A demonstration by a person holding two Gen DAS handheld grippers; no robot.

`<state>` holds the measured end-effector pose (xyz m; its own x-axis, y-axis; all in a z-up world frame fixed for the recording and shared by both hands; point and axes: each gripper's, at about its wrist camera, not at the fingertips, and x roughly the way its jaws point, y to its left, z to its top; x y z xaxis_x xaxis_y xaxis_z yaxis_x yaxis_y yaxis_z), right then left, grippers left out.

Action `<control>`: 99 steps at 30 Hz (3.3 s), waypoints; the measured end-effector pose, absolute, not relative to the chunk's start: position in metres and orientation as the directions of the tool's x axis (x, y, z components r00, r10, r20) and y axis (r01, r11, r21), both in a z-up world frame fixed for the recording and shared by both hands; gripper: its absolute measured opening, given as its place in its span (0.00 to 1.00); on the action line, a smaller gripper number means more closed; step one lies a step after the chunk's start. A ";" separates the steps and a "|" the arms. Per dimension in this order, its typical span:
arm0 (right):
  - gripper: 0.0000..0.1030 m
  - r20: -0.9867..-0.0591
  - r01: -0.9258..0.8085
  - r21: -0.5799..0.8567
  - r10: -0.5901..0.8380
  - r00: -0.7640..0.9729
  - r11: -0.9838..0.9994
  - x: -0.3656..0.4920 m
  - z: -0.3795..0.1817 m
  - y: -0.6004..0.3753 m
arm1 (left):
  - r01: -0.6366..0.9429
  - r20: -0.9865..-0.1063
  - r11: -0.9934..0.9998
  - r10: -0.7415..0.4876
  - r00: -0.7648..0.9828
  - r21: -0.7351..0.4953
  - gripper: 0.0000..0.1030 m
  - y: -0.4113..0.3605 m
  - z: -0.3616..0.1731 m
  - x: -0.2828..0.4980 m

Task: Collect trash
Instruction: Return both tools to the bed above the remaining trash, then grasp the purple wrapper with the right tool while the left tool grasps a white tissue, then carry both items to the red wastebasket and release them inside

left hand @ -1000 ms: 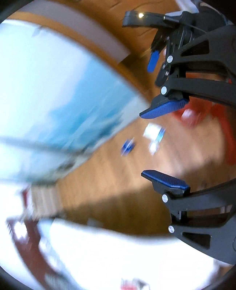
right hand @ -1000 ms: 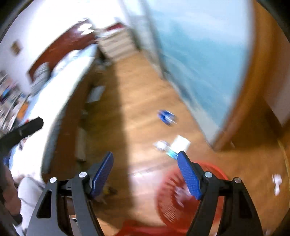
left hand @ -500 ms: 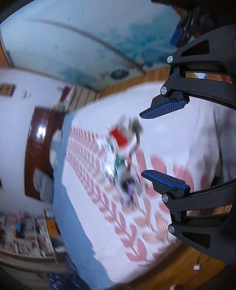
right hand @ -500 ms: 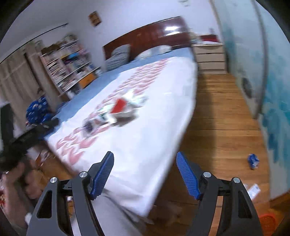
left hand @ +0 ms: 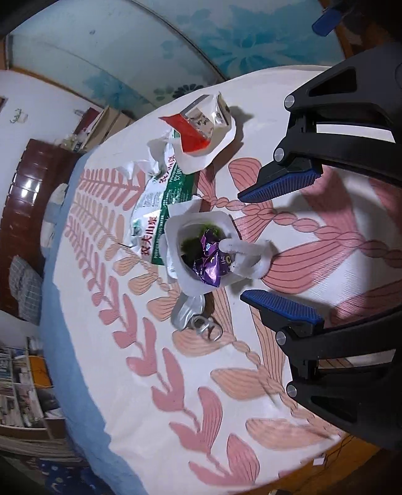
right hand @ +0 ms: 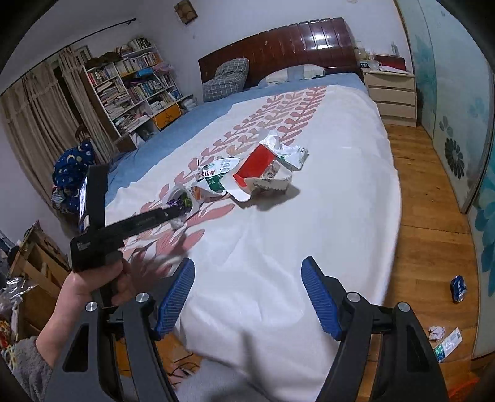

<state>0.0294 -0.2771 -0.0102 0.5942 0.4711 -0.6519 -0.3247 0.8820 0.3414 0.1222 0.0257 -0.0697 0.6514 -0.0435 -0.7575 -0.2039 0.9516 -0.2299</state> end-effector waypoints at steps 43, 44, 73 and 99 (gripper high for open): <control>0.18 -0.763 -0.570 0.246 0.520 0.384 0.784 0.176 -0.076 -0.032 | -0.256 -0.671 0.875 -0.100 0.734 -0.411 0.07 0.125 -0.048 0.064; 0.18 -0.762 -0.572 0.245 0.520 0.386 0.783 0.176 -0.076 -0.032 | -0.257 -0.672 0.874 -0.101 0.734 -0.412 0.07 0.125 -0.048 0.065; 0.16 -0.701 -0.536 0.347 0.592 0.396 0.769 0.103 -0.034 -0.189 | -0.106 -0.645 0.915 -0.189 0.740 -0.390 0.07 0.026 -0.032 0.060; 0.16 -0.703 0.080 0.221 0.102 0.704 0.972 -0.136 0.044 -0.733 | 0.615 -0.609 0.688 -0.690 0.391 -0.385 0.07 -0.453 0.082 -0.010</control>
